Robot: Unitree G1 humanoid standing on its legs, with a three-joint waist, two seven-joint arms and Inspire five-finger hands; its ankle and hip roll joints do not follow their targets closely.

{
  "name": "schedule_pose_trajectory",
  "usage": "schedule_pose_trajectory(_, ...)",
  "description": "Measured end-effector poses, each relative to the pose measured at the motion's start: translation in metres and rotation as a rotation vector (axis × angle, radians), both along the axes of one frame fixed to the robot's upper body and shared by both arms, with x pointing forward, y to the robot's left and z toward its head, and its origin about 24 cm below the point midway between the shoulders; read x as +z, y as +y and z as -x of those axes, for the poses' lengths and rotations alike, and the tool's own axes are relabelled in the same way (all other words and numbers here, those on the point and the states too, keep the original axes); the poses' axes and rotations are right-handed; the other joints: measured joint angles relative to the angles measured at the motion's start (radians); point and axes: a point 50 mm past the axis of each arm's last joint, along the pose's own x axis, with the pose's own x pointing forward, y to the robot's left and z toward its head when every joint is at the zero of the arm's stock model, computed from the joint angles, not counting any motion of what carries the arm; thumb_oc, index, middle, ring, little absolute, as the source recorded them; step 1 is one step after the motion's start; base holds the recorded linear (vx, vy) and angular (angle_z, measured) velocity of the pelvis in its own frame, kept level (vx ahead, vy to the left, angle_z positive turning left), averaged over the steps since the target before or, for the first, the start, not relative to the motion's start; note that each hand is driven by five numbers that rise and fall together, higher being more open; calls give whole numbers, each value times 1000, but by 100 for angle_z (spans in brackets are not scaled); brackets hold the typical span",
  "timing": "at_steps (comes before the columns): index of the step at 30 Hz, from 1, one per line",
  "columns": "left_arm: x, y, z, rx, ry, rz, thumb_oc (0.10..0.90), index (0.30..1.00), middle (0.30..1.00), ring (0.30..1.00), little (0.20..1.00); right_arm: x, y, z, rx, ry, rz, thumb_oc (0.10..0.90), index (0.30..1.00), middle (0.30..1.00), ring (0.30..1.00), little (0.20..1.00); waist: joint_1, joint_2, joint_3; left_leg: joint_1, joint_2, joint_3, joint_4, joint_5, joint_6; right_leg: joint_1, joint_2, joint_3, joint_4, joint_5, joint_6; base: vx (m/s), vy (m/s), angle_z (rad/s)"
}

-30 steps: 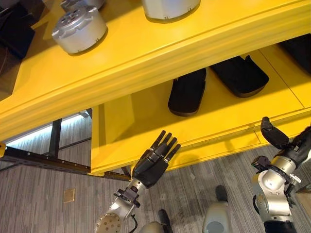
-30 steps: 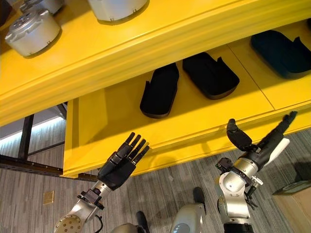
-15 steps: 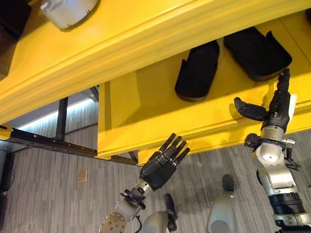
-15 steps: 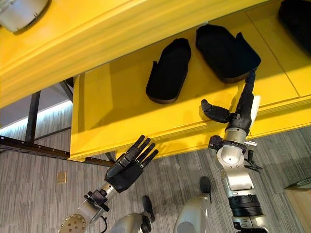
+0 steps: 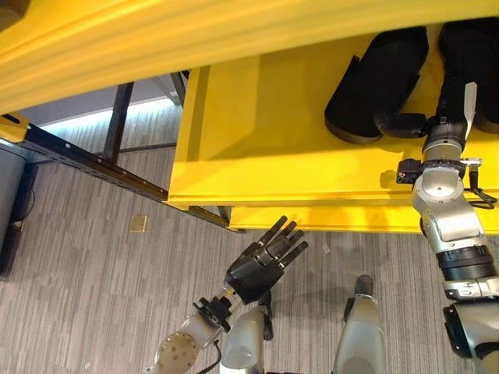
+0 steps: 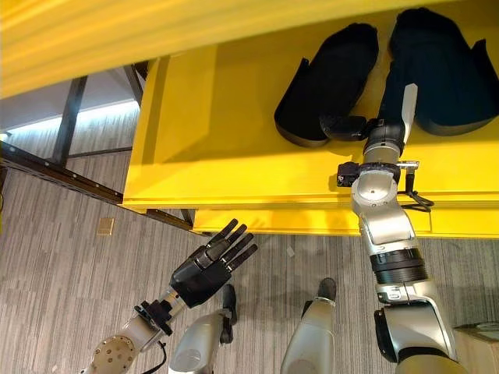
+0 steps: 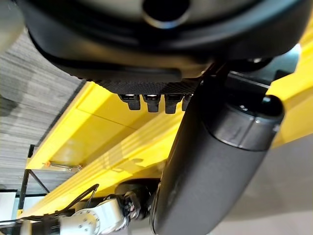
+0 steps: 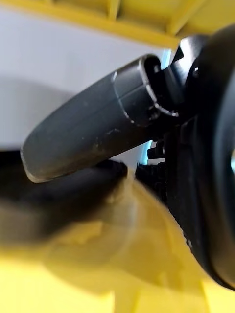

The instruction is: Move parts from the plastic box to the shelf.

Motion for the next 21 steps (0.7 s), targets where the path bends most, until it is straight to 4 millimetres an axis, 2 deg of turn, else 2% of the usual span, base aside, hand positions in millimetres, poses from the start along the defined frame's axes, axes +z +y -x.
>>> schedule_pose_trajectory(3, 0, 2, 0, -11, -6, -30, 900, 1000, 1000, 1000, 1000, 9, -3, -1, 3, -42, -78, 900, 1000, 1000, 1000, 1000, 1, -12, 8, -22, 7, -10, 17, 0, -1, -35, 3, -1, 46, -20, -15, -139, -165, 4)
schedule_pose_trajectory(7, 2, 6, -1, -12, -16, -46, 900, 1000, 1000, 1000, 1000, 29, -23, -5, -30, -72, -168, 900, 1000, 1000, 1000, 1000, 5, -15, 10, -57, 13, -21, 38, 0, -5, -69, 8, -3, 69, -32, -24, -98, -115, 3)
schedule_pose_trajectory(11, 4, 6, 0, -23, -25, -51, 900, 1000, 1000, 1000, 1000, 41, -48, -2, -47, -137, -378, 900, 1000, 1000, 1000, 1000, 25, -17, 11, -93, 21, -36, 52, 0, -5, -97, 16, -9, 73, -26, -33, -98, -93, 2)
schedule_pose_trajectory(15, 5, 11, 2, -42, -38, -77, 900, 1000, 1000, 1000, 1000, 43, -65, 0, -18, -181, -511, 900, 1000, 1000, 1000, 1000, 27, -18, 12, -100, 20, -36, 58, 1, -10, -99, 15, -7, 74, -25, -33, -55, -36, 1)
schedule_pose_trajectory(21, 9, 17, -1, -44, -60, -98, 900, 1000, 1000, 1000, 1000, 49, -76, 0, 47, -175, -554, 900, 1000, 1000, 1000, 1000, 25, -18, 12, -99, 20, -36, 66, -1, -13, -100, 14, -4, 83, -26, -35, -15, -9, 0)
